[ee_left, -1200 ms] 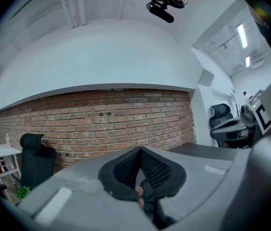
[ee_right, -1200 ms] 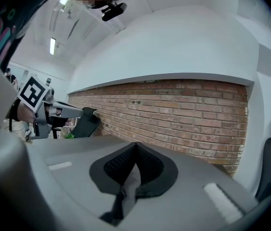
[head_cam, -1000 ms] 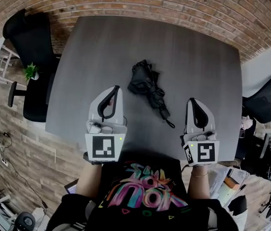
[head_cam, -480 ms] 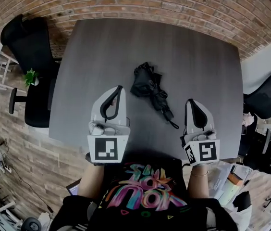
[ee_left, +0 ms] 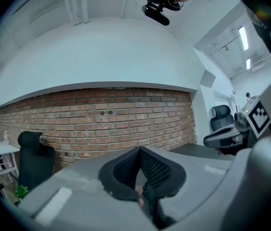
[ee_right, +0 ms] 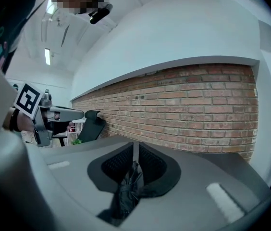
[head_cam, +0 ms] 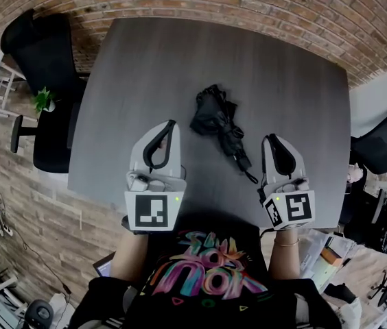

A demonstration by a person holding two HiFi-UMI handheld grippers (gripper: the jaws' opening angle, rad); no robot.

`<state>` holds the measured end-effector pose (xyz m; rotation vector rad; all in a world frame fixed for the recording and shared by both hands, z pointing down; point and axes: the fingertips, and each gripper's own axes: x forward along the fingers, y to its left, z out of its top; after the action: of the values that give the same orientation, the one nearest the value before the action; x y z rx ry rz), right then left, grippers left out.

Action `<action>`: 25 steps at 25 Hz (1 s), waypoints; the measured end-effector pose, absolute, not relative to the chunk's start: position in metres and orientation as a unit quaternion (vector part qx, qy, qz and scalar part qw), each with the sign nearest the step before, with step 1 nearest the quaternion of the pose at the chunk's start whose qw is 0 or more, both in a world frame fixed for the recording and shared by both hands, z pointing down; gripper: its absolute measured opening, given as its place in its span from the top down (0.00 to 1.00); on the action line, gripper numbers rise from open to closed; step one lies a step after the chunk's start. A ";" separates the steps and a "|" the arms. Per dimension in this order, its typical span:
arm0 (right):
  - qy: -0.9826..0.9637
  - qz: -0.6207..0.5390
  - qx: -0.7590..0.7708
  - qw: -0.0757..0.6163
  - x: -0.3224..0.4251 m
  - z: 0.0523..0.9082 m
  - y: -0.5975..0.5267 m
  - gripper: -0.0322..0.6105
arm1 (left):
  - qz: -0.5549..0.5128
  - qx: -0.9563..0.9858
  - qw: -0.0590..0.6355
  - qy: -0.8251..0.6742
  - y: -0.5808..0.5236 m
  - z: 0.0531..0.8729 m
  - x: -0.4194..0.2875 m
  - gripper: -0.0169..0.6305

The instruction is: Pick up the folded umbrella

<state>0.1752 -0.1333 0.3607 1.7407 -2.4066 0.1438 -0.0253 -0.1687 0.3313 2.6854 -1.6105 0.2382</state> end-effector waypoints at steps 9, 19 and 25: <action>-0.838 0.086 0.524 0.128 0.154 0.390 -0.159 0.73 | 0.084 0.847 0.007 -0.525 -0.176 0.341 -0.033 0.97; -0.853 0.136 0.474 0.170 0.132 0.436 -0.181 0.61 | 0.095 0.838 0.015 -0.538 -0.186 0.350 -0.043 0.97; -0.854 0.167 0.442 0.219 0.122 0.477 -0.189 0.53 | 0.093 0.834 0.019 -0.543 -0.192 0.351 -0.046 0.97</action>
<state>0.1225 -0.1889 0.4772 1.2220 -2.3617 0.4625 -0.0465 -0.1918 0.3514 2.5899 -1.6855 0.2893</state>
